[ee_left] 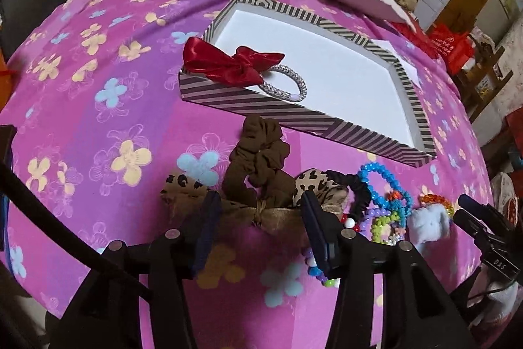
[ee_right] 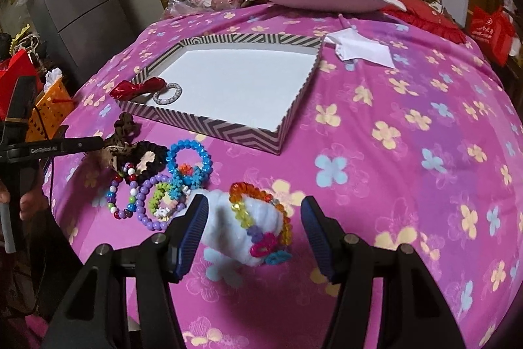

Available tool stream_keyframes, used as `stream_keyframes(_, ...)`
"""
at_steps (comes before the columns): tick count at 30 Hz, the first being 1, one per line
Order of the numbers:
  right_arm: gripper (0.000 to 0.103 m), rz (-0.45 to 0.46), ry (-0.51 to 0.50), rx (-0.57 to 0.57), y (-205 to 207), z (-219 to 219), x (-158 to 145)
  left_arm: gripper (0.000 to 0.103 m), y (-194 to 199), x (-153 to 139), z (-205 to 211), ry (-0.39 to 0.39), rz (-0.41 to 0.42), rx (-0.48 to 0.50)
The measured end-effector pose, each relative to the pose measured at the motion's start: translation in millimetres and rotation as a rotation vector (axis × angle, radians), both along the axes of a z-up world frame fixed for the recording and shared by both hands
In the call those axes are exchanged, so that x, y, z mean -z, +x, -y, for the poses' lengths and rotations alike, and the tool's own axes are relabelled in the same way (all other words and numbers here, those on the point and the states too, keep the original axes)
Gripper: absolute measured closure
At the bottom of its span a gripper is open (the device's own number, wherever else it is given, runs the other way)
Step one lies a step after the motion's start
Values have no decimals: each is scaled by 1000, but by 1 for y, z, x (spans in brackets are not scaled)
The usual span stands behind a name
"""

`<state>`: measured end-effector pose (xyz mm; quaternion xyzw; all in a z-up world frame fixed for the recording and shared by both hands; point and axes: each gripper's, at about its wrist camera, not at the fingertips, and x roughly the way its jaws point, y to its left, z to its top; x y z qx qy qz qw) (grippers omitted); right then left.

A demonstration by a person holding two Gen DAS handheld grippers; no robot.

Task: Organize jewelry
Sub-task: 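Move both grippers back toward the remaining jewelry pile, then grasp the brown scrunchie with the left gripper while the right grasps the rainbow bead bracelet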

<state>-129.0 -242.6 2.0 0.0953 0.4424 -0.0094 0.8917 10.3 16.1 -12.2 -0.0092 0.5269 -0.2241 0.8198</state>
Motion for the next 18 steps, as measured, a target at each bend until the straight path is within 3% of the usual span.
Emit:
stream_keyframes(5,56,-24,-24,-45,13,-7,5,32,2,9,8,38,-12,-4)
stream_keyframes(7,72,-38,-26,-54,16,-7,10,32,3,13,9,51,-21,-15)
stream_keyframes(10,82,-28,-13,-58,15,-5,13,32,6,18,9,64,-25,-31)
stream_keyframes(12,91,-12,10,-52,13,0,11,39,6,20,10,71,-20,-30)
stream_keyframes(14,93,4,41,-41,11,6,7,50,7,21,13,84,-20,-23)
stream_keyframes(18,93,35,57,-12,7,19,-4,57,5,17,15,96,-2,-14)
